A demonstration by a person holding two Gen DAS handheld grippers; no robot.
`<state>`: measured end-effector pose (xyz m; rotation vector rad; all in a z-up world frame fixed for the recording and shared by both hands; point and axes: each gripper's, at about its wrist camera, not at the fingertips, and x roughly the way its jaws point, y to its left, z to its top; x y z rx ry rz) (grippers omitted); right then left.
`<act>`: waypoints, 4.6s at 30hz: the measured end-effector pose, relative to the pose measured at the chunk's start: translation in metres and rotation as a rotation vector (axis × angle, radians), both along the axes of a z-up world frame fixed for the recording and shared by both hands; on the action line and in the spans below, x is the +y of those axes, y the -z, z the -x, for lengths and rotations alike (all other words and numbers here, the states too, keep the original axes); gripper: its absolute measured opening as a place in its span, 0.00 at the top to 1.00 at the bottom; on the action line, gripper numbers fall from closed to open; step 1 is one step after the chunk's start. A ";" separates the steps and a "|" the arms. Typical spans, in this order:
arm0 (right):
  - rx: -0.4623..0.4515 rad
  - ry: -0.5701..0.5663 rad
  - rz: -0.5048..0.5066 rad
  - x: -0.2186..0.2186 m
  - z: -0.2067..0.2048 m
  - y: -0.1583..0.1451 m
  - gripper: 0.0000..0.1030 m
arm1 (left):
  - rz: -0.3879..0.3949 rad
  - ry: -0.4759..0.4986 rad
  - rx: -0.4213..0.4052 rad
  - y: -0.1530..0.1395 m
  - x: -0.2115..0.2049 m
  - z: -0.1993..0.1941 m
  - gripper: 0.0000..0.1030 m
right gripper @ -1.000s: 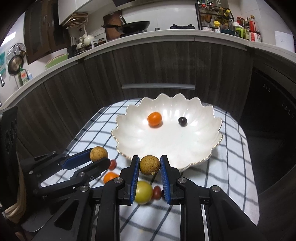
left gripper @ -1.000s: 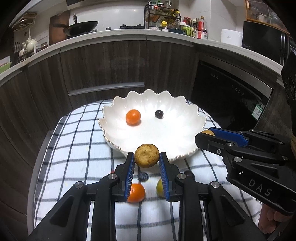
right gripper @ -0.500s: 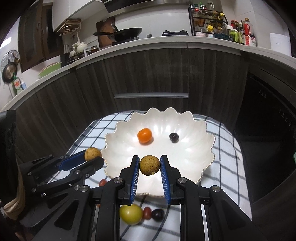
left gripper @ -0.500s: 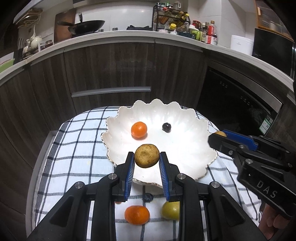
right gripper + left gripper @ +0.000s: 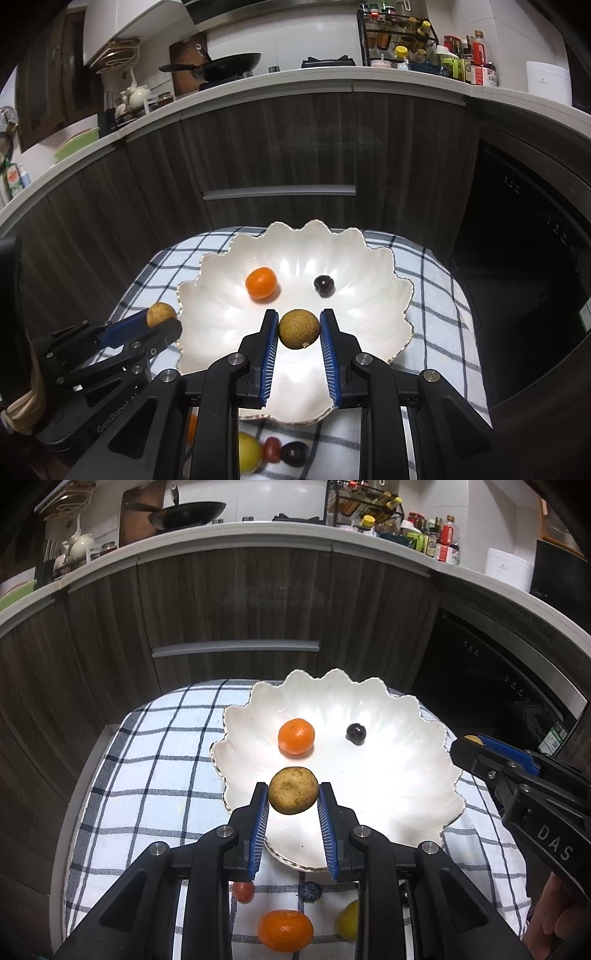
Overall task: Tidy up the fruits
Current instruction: 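Carry the brown fruit and longan over the white bowl with both tools, then open both tools to drop the brown fruit and longan into the bowl, then withdraw both open tools from the bowl toward the fruits on the cloth, then grasp the mandarin with the left tool while the right tool grasps the yellow-green fruit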
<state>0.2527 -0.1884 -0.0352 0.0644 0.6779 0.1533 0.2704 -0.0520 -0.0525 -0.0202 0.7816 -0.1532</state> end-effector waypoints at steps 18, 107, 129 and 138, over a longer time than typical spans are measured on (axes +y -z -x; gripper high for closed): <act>0.068 0.015 0.029 0.003 -0.030 0.022 0.76 | 0.014 -0.040 0.087 0.024 0.007 -0.022 0.73; 0.054 0.016 0.082 0.026 0.076 0.051 0.25 | -0.123 0.081 -0.060 0.042 0.030 0.099 0.19; 0.142 -0.078 0.029 0.044 0.064 0.087 0.26 | -0.153 0.164 -0.007 0.083 0.015 0.088 0.29; 0.188 -0.103 -0.005 0.050 0.054 0.100 0.44 | -0.146 0.175 0.016 0.091 0.009 0.077 0.41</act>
